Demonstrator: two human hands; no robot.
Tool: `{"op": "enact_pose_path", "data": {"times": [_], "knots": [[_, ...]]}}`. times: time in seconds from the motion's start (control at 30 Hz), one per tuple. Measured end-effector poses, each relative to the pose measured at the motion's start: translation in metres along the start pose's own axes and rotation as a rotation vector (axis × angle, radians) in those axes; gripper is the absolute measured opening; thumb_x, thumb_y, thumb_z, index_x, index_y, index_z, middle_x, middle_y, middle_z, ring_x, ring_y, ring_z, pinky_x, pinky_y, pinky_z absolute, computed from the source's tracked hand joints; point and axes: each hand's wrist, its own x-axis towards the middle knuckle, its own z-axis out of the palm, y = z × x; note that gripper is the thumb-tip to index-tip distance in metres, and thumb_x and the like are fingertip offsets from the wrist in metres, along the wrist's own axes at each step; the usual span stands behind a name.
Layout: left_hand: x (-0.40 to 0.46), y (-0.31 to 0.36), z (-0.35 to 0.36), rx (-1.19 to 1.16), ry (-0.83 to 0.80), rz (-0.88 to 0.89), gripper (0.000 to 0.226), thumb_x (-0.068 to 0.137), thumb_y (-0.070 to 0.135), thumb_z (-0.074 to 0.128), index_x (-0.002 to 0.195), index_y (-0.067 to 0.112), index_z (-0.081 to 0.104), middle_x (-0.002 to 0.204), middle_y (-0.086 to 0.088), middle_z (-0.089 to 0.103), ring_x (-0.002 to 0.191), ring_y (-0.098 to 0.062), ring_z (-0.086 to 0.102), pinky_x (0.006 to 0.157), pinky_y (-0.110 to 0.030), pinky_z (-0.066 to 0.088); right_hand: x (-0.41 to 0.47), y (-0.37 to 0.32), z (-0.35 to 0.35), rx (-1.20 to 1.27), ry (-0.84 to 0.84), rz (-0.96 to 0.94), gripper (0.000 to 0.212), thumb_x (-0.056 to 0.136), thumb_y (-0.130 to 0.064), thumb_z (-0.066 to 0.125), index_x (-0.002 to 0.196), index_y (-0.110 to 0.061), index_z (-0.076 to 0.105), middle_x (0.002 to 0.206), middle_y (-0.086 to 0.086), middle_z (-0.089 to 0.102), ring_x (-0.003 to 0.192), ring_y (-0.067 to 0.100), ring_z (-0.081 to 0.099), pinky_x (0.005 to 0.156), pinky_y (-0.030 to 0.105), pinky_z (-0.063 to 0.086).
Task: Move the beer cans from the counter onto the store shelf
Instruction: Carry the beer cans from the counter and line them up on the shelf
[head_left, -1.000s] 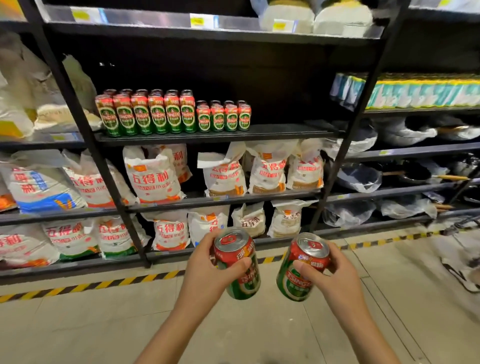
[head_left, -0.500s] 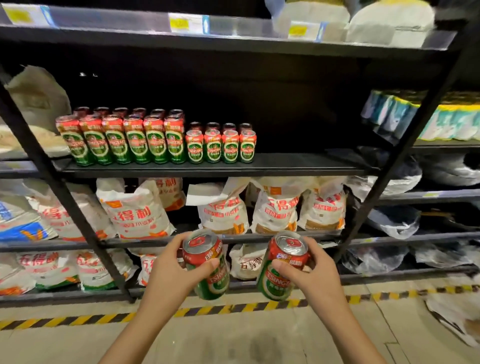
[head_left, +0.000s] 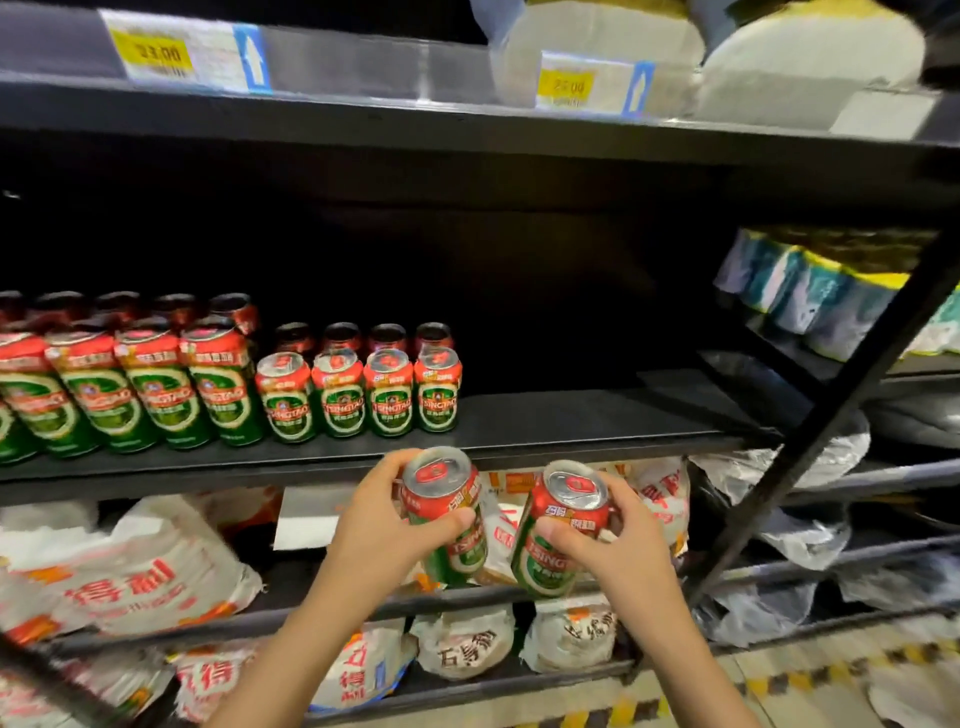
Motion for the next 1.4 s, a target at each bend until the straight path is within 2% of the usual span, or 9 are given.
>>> {"op": "enact_pose_path", "data": {"times": [0.2,0.3,0.37,0.47,0.63,0.8,1.03,1.2,1.4], "knots": [[0.061,0.003,0.016,0.015,0.000,0.017,0.047,0.065,0.024,0.083,0.102,0.036,0.055,0.097,0.013,0.065,0.086,0.007,0.061,0.067,-0.012,0.051,0.074,0.005,-0.009,-0.019,-0.034,-0.020,0.045,0.066,-0.020,0.082,0.103,-0.030,0.058,0.096,-0.009,0.067,0.081,-0.007,0.062,0.061,0.007,0.048],[0.090,0.008,0.023,0.043,0.025,0.033,0.048,0.065,0.024,0.082,0.101,0.037,0.053,0.097,0.016,0.064,0.086,0.011,0.060,0.067,-0.007,0.048,0.109,0.011,-0.012,-0.021,-0.056,-0.030,0.049,0.065,-0.024,0.082,0.107,-0.029,0.058,0.099,-0.008,0.068,0.085,-0.004,0.064,0.067,0.016,0.052],[0.107,0.013,0.027,0.036,0.029,0.030,0.048,0.065,0.025,0.082,0.103,0.036,0.054,0.098,0.016,0.065,0.087,0.010,0.061,0.069,-0.010,0.050,0.129,0.011,-0.014,-0.017,-0.079,-0.045,0.048,0.065,-0.024,0.082,0.107,-0.029,0.058,0.099,-0.008,0.068,0.086,-0.002,0.064,0.071,0.021,0.052],[0.132,0.021,0.032,0.079,-0.003,0.051,0.049,0.065,0.031,0.081,0.106,0.034,0.054,0.100,0.017,0.065,0.087,0.009,0.061,0.073,-0.014,0.051,0.158,0.010,-0.018,-0.018,-0.099,-0.080,0.048,0.067,-0.022,0.080,0.109,-0.027,0.058,0.100,-0.009,0.067,0.087,-0.001,0.064,0.071,0.020,0.052],[0.174,0.034,0.039,0.228,-0.051,0.102,0.051,0.066,0.039,0.079,0.107,0.035,0.050,0.096,0.022,0.060,0.085,0.009,0.059,0.066,-0.008,0.049,0.199,0.016,-0.020,-0.018,-0.100,-0.141,0.049,0.069,-0.021,0.079,0.112,-0.028,0.056,0.103,-0.012,0.065,0.091,-0.001,0.063,0.069,0.017,0.051],[0.218,0.045,0.044,0.369,-0.142,0.150,0.055,0.066,0.040,0.079,0.113,0.028,0.053,0.099,0.018,0.060,0.089,0.003,0.060,0.076,-0.015,0.051,0.233,0.022,-0.022,-0.046,-0.105,-0.188,0.053,0.069,-0.022,0.079,0.117,-0.023,0.056,0.108,-0.009,0.064,0.098,0.005,0.061,0.075,0.018,0.050],[0.269,0.047,0.048,0.732,-0.293,0.163,0.060,0.066,0.052,0.073,0.116,0.027,0.051,0.107,0.009,0.061,0.091,-0.009,0.059,0.080,-0.031,0.053,0.273,0.028,-0.015,-0.052,-0.120,-0.157,0.048,0.069,-0.022,0.080,0.109,-0.014,0.056,0.098,-0.004,0.064,0.092,0.011,0.063,0.068,0.017,0.049],[0.285,0.036,0.052,0.843,-0.311,0.168,0.058,0.068,0.048,0.073,0.116,0.027,0.049,0.109,0.007,0.057,0.093,-0.013,0.055,0.081,-0.029,0.048,0.294,0.039,-0.004,-0.094,-0.149,-0.171,0.057,0.067,-0.022,0.081,0.117,-0.019,0.054,0.100,-0.002,0.065,0.094,0.015,0.063,0.072,0.022,0.050],[0.296,0.031,0.052,0.852,-0.403,0.119,0.058,0.074,0.043,0.072,0.122,0.025,0.046,0.118,0.001,0.056,0.101,-0.019,0.056,0.086,-0.034,0.049,0.306,0.043,0.004,-0.091,-0.137,-0.193,0.057,0.067,-0.017,0.082,0.113,-0.028,0.049,0.096,-0.013,0.057,0.087,0.004,0.056,0.069,0.014,0.043]]}}
